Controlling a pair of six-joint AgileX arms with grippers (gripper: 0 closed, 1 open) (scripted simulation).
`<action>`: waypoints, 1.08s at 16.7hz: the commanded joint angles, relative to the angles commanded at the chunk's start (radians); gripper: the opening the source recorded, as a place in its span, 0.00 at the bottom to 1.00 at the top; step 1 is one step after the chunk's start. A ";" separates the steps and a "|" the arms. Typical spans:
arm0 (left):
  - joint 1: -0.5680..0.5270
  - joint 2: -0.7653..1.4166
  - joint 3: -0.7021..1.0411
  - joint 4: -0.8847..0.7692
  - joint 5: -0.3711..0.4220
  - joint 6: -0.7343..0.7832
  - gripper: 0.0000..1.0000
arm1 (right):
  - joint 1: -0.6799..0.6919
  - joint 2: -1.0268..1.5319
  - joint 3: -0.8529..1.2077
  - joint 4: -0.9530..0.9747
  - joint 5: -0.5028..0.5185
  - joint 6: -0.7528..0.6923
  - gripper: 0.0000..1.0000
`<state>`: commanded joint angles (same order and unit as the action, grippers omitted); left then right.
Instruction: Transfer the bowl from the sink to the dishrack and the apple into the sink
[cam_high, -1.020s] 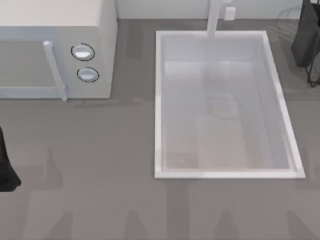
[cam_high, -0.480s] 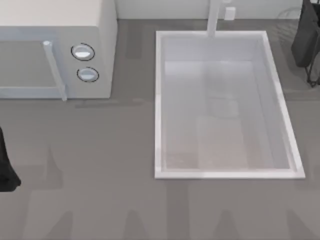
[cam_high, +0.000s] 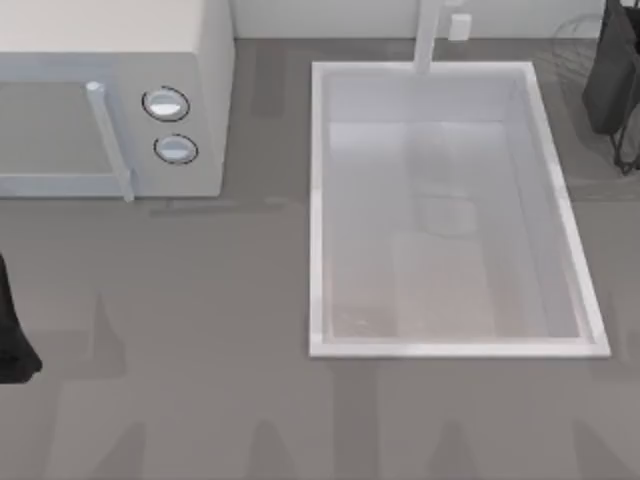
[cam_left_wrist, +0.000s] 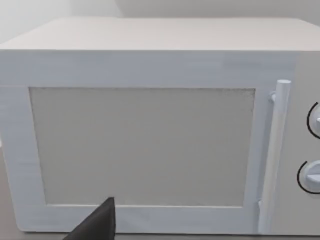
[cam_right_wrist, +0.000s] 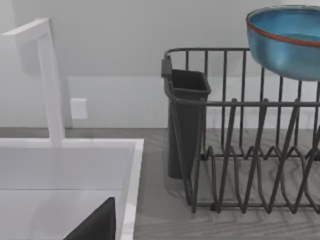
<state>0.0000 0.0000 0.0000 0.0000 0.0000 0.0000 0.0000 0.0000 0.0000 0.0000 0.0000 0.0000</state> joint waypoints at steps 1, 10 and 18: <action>0.000 0.000 0.000 0.000 0.000 0.000 1.00 | 0.000 0.000 0.000 0.000 0.000 0.000 1.00; 0.000 0.000 0.000 0.000 0.000 0.000 1.00 | -0.073 0.377 0.331 -0.253 -0.001 -0.068 1.00; 0.000 0.000 0.000 0.000 0.000 0.000 1.00 | -0.202 1.205 0.895 -0.723 0.011 -0.197 1.00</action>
<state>0.0000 0.0000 0.0000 0.0000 0.0000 0.0000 -0.2025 1.2052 0.8949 -0.7233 0.0112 -0.1971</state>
